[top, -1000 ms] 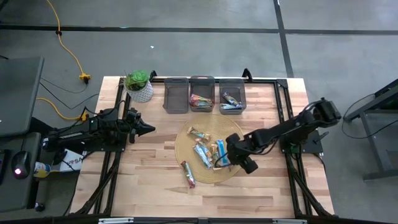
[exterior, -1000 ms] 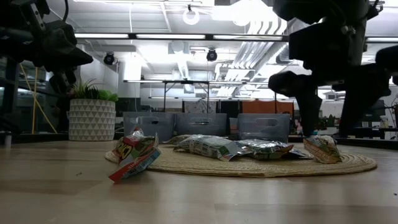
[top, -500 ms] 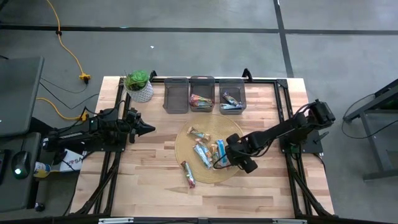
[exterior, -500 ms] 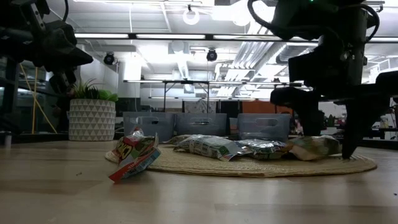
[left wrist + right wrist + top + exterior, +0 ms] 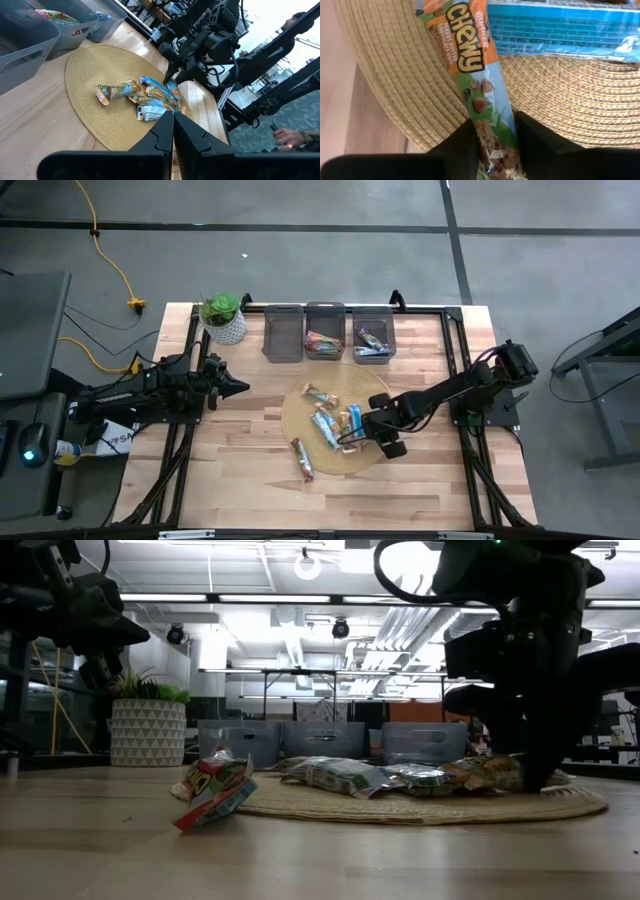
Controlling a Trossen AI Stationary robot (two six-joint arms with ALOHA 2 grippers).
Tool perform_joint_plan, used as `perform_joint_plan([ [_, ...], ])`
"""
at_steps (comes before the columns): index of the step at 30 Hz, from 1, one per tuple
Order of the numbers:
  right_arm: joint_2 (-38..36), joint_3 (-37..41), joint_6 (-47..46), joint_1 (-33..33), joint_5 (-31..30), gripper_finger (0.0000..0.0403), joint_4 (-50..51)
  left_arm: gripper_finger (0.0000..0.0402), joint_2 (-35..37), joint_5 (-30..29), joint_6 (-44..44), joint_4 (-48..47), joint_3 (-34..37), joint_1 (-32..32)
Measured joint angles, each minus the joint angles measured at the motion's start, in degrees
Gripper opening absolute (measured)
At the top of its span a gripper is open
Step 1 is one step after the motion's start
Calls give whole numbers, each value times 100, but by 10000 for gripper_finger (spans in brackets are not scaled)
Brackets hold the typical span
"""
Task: Pick and place Granola Bars by type
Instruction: Put the yellow granola bar into the left black bin
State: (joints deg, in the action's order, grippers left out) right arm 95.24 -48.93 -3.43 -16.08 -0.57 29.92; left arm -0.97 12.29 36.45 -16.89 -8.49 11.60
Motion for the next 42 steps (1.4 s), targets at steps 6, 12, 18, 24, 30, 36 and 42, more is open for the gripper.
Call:
perform_joint_plan([
  [6,1,-27,-483,0,83,62,48,10,0,2,-2,0,0,0],
  [12,20,-328,-566,-4,357,54,154,10,0,4,-2,1,0,0],
  [18,20,-968,-553,-4,722,53,297,10,0,4,-4,0,0,0],
  [24,16,-1900,-509,124,574,53,245,10,-1,7,-13,1,0,0],
  [30,13,-2898,-554,592,342,53,-167,10,0,7,-13,1,0,0],
  [36,8,-3709,-515,1198,-65,53,-924,10,-1,-36,-13,1,0,0],
  [42,23,-3912,-172,1936,-57,53,-2307,10,-1,-216,-13,1,0,0],
])
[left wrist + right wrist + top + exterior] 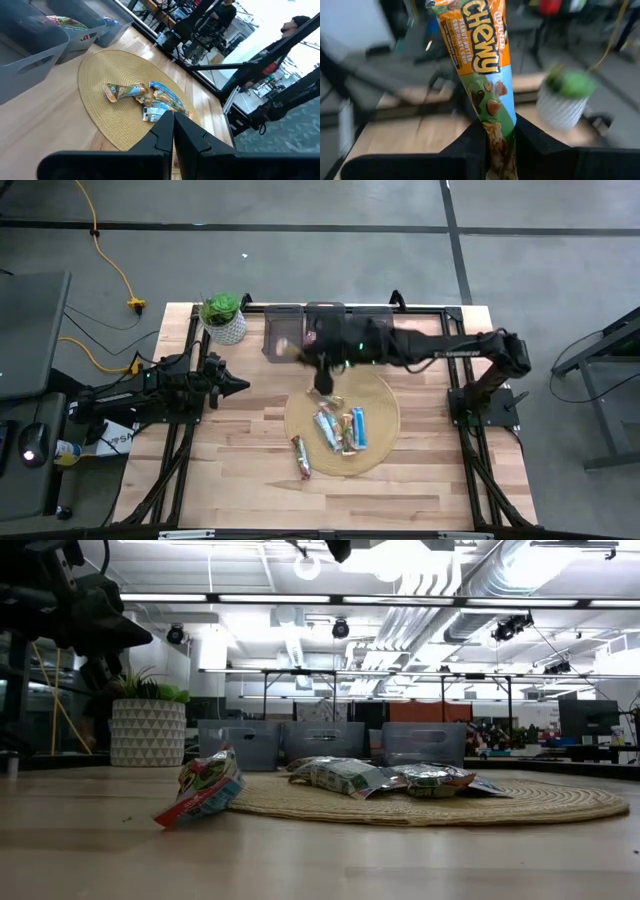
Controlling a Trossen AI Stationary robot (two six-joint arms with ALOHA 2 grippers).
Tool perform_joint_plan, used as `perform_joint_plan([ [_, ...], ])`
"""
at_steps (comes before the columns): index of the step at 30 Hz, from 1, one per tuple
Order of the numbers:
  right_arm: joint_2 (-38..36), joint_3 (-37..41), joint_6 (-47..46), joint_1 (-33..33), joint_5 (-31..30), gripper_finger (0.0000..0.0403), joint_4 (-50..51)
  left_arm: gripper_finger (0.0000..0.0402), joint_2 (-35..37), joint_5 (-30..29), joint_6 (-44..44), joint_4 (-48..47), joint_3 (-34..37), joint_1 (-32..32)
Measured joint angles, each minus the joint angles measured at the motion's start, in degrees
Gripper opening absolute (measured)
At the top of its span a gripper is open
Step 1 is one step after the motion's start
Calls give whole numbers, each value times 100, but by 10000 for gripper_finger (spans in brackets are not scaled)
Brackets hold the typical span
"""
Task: Pick and place Granola Bars by type
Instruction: Put the yellow granola bar into the left black bin
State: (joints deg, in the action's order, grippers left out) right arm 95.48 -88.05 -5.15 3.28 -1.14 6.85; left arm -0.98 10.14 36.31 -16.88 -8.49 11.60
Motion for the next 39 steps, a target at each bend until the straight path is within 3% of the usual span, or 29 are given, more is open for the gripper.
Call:
perform_joint_plan([
  [10,732,2,-99,848,407,53,-1431,10,1,-25,0,2,0,0],
  [14,1221,-465,-106,1105,494,53,-1372,10,1,-25,0,2,0,0],
  [18,1975,-1545,12,1334,776,53,-825,10,1,-27,0,1,0,0],
  [28,4180,-4707,430,1786,1299,53,1806,10,1,-29,2,2,0,0],
  [39,4261,-3491,328,1922,1668,53,2057,10,-1,104,11,-2,0,0],
])
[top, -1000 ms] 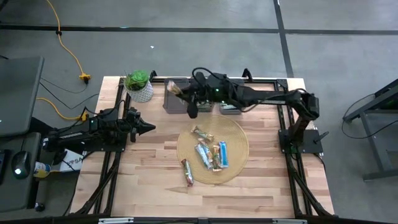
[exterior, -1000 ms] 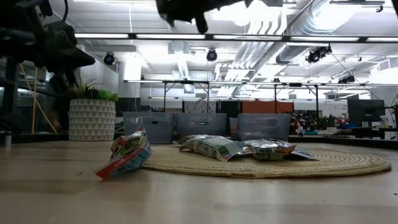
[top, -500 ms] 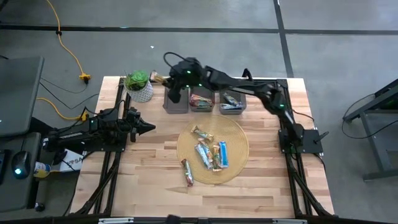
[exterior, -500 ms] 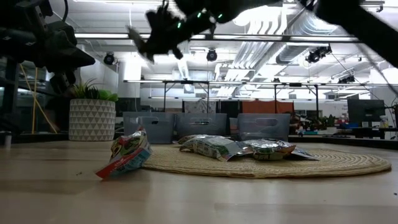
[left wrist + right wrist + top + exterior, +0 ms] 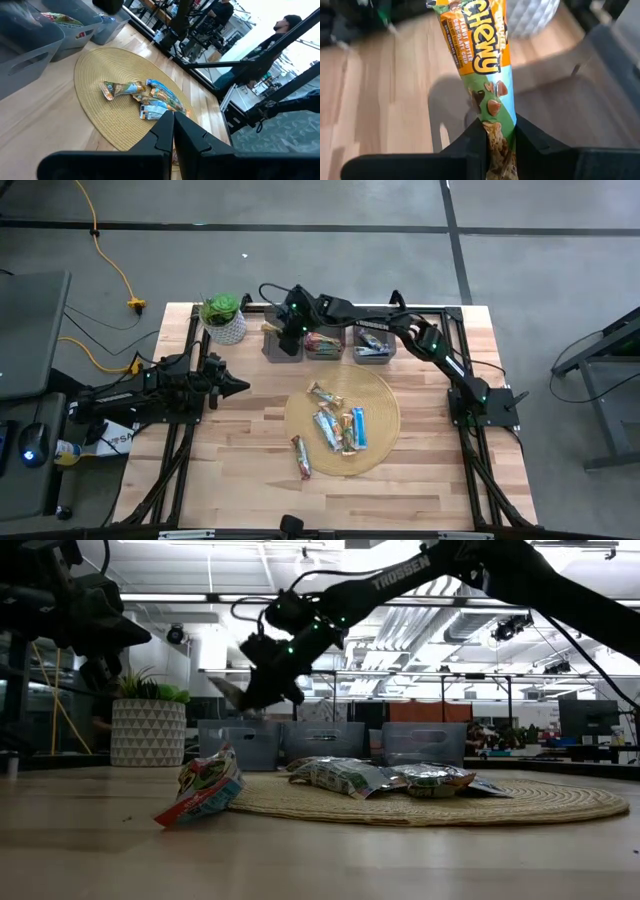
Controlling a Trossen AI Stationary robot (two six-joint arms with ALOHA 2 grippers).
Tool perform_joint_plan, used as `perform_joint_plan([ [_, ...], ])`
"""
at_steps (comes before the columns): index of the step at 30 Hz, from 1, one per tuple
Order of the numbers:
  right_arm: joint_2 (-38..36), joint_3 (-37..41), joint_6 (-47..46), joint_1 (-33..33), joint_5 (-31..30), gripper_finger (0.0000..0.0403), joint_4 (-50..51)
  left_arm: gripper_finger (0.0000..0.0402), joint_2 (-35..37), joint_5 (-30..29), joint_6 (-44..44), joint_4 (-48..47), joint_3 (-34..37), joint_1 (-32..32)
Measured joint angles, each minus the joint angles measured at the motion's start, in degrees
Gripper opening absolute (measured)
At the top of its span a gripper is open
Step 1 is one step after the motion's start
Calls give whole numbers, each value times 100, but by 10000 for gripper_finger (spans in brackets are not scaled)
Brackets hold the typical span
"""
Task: Pick and place Granola Bars by type
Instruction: Put the yellow granola bar into the left black bin
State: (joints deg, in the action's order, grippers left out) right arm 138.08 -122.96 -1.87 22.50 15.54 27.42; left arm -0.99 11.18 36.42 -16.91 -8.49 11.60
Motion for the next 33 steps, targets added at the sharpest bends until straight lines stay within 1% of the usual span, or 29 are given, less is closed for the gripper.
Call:
perform_joint_plan([
  [7,0,307,54,-15,-42,53,128,10,1,13,-4,-18,0,0],
  [13,0,317,144,-13,-57,53,210,10,-1,20,-4,-153,0,0],
  [33,0,317,320,-13,-23,53,282,10,0,22,-7,-151,0,0],
])
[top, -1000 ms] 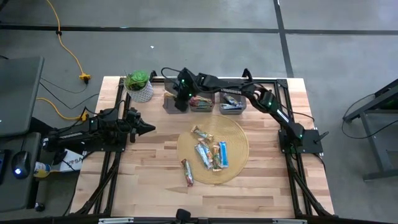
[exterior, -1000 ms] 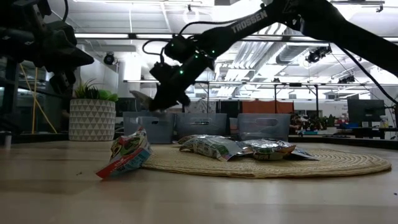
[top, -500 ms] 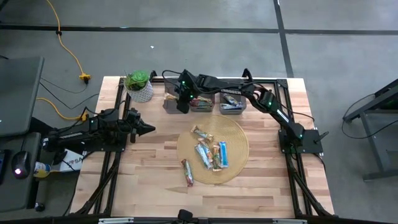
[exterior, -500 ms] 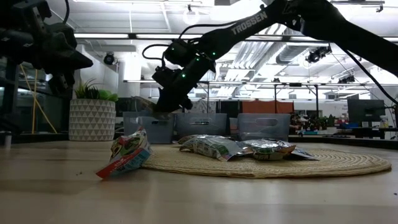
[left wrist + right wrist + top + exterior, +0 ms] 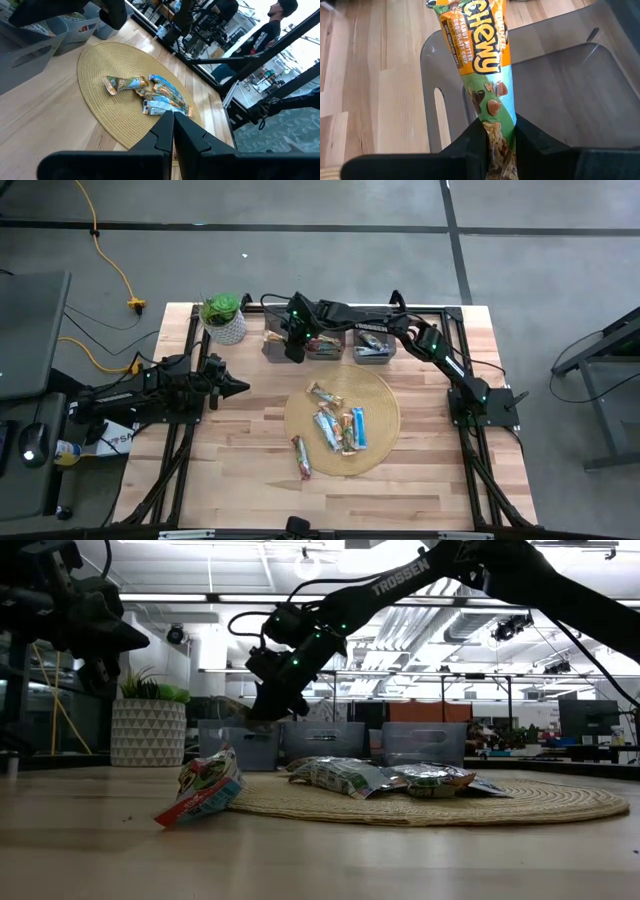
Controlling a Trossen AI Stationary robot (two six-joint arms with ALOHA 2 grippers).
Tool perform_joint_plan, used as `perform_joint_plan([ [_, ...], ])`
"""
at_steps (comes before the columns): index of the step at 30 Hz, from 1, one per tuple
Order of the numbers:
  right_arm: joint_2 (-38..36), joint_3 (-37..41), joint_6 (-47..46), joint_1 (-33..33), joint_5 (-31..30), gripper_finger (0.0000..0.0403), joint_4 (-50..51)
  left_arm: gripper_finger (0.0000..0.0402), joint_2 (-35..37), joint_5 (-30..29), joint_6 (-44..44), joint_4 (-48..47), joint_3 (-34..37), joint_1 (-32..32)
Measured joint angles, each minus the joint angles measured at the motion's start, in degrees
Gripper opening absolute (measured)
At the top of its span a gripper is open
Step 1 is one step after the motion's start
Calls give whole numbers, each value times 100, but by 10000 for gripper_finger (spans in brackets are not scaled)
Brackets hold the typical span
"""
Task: Pick and place Granola Bars by type
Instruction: Put the yellow granola bar into the left black bin
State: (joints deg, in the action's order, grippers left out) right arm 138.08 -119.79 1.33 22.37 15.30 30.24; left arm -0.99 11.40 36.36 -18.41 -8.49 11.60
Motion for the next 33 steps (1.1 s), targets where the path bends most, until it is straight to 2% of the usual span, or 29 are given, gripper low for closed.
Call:
perform_joint_plan([
  [4,0,0,46,0,3,70,-4,10,0,0,0,0,0,0],
  [12,0,-18,248,0,-14,132,-2,10,0,0,0,1,0,0],
  [20,-271,-862,722,-46,-104,170,175,10,1,12,0,21,0,0],
  [23,-532,-1162,799,-118,-274,178,607,10,2,18,0,26,0,0],
  [28,-880,-1266,490,-484,-393,185,1962,10,1,19,-5,24,0,0],
  [33,-1036,-1259,-271,-1012,-1376,196,3649,10,1,19,-4,22,0,0],
])
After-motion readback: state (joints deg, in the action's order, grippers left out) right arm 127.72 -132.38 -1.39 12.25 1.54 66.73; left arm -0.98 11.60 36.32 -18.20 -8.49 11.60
